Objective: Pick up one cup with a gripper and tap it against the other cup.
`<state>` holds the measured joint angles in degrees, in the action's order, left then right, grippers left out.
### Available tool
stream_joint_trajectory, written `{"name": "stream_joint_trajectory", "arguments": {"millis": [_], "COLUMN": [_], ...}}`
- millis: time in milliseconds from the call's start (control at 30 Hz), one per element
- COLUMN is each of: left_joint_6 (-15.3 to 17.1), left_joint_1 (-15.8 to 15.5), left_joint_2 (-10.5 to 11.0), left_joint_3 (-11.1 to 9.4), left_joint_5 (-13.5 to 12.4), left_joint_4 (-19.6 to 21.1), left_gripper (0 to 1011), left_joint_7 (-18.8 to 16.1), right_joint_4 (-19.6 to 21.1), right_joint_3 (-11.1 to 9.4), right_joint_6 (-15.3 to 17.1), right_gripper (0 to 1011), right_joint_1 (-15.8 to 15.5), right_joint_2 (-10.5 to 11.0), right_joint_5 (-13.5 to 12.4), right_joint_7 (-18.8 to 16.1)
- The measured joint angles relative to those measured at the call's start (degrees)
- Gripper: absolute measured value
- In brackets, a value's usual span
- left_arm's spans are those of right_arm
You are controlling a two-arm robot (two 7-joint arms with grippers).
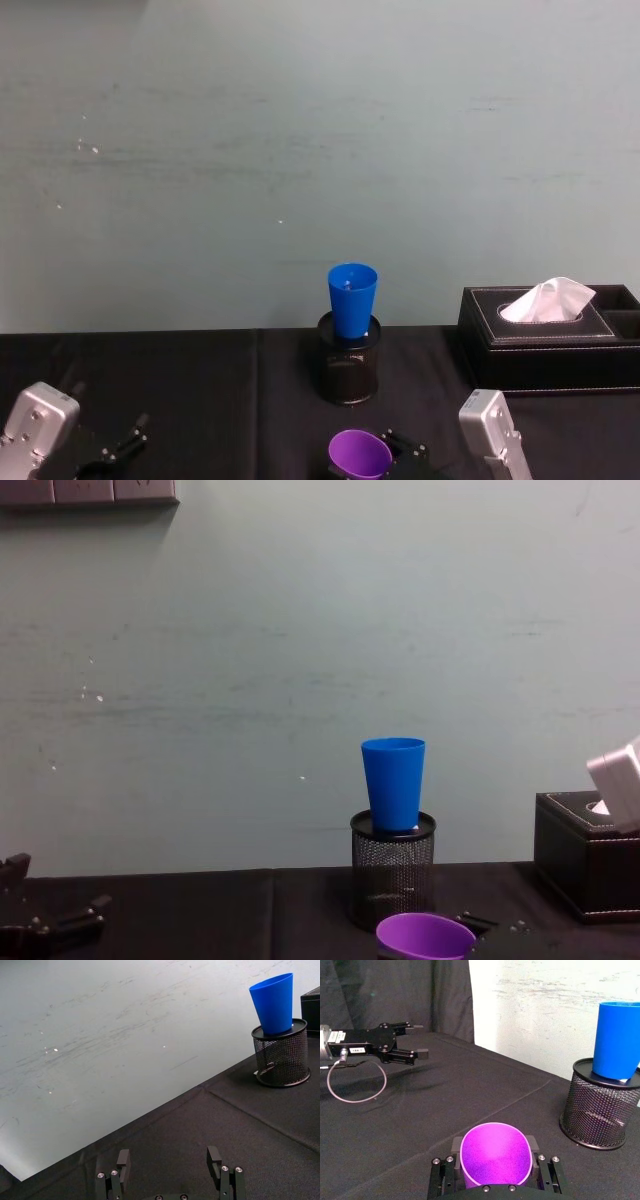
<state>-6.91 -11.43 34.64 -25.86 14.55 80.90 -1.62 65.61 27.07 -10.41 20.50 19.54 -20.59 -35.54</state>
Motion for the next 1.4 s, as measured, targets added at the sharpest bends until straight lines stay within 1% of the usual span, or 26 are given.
{"name": "stream_joint_trajectory", "arguments": {"millis": [167,700,1033,1400], "left_joint_6": [0.0,0.0,0.0,0.0], "left_joint_1": [0.0,0.0,0.0,0.0], "left_joint_2": [0.0,0.0,0.0,0.0], "left_joint_3": [0.0,0.0,0.0,0.0], "left_joint_5": [0.0,0.0,0.0,0.0], "left_joint_4": [0.0,0.0,0.0,0.0], "left_gripper": [1000,1000,1000,1000], "left_joint_7": [0.0,0.0,0.0,0.0], "right_joint_4": [0.0,0.0,2.0,6.2], "right_joint_3": [0.0,0.0,0.4,0.7], "right_joint_6": [0.0,0.0,1.8,3.8], "right_gripper": [736,736,736,736], "right_joint_1": [0.0,0.1,0.6,0.5], "right_joint_2": [0.0,0.1,1.0,2.3], "right_joint_5": [0.0,0.0,0.5,0.4], "right_joint_7": [0.0,-0.1,-0.1,-0.1]}}
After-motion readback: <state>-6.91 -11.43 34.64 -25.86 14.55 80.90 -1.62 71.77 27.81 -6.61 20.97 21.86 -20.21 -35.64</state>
